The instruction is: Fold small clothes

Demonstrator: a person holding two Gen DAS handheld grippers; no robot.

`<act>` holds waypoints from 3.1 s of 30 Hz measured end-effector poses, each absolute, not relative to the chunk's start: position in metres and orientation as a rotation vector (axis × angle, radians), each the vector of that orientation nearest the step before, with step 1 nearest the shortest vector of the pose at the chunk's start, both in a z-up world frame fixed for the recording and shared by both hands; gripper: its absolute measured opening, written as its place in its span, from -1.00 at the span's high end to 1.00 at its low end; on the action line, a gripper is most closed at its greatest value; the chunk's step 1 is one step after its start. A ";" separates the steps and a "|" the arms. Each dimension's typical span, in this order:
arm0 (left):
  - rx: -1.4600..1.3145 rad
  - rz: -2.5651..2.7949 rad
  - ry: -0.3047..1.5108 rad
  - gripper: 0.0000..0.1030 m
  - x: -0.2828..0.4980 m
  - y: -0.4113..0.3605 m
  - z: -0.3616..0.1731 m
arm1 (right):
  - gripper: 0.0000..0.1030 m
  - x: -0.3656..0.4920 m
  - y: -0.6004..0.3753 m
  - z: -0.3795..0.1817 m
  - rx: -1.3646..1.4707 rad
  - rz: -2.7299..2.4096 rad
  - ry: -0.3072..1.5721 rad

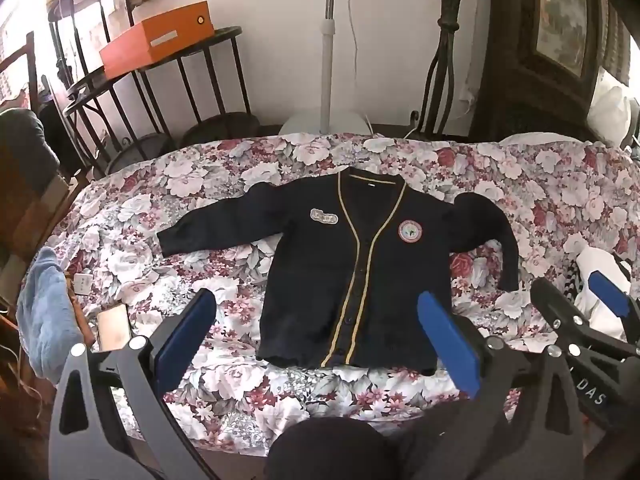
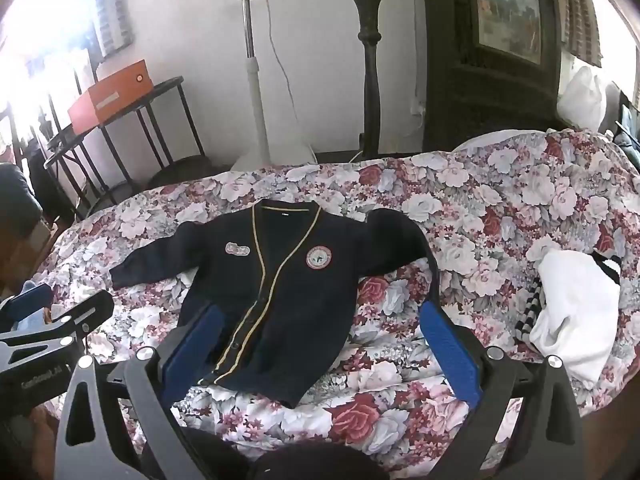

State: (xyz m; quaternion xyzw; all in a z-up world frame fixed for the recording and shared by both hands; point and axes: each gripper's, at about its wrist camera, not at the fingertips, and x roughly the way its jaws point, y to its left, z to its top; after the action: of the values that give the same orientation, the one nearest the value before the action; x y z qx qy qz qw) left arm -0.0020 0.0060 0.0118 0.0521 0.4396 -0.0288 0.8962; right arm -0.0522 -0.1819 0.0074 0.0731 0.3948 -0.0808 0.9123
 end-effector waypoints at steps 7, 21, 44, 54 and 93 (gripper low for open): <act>0.095 -0.057 0.921 -0.91 -0.002 0.010 0.015 | -0.93 -0.061 -0.185 0.004 0.139 -0.155 0.785; 0.099 -0.053 0.927 -0.91 -0.001 0.009 0.012 | -0.93 -0.059 -0.189 0.003 0.143 -0.156 0.786; 0.103 -0.051 0.934 -0.91 0.000 0.008 0.007 | -0.93 -0.058 -0.190 -0.004 0.161 -0.153 0.795; 0.100 -0.045 0.950 -0.91 0.001 0.015 -0.011 | -0.93 -0.054 -0.196 -0.019 0.178 -0.157 0.815; -0.163 0.113 1.193 -0.91 0.058 0.049 -0.160 | 0.83 0.077 -0.441 -0.176 0.386 -0.332 0.984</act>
State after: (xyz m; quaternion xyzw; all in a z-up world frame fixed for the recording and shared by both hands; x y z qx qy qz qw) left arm 0.0575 0.0489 -0.1604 -0.0767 0.5609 0.0531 0.8226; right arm 0.0774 -0.4407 -0.1763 0.1833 0.4672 -0.1574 0.8505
